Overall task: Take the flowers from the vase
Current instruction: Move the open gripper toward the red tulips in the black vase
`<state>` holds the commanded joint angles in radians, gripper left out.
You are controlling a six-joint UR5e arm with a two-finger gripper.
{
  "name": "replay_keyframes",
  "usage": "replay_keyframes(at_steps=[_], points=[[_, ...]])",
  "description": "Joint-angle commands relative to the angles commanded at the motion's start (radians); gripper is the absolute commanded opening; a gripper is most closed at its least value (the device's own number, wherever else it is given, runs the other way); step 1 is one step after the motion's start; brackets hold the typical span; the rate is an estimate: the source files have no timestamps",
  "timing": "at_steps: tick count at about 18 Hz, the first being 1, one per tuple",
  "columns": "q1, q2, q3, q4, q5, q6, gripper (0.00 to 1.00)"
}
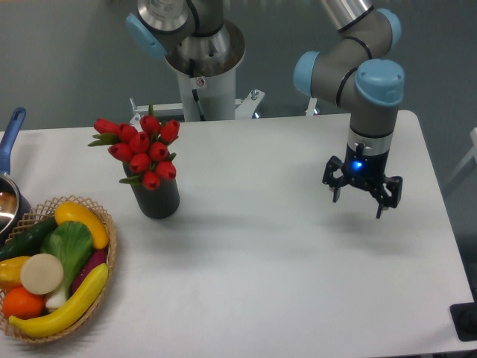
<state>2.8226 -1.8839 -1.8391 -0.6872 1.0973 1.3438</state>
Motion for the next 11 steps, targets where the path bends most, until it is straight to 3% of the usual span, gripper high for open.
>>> replay_keyframes(at_steps=[4, 8, 11], points=[[0.005, 0.078, -0.104, -0.002, -0.207, 0.001, 1.00], [0.009, 0.149, -0.189, -0.002, -0.254, 0.009, 1.00], [0.011, 0.238, -0.284, -0.006, -0.341, 0.011, 1.00]])
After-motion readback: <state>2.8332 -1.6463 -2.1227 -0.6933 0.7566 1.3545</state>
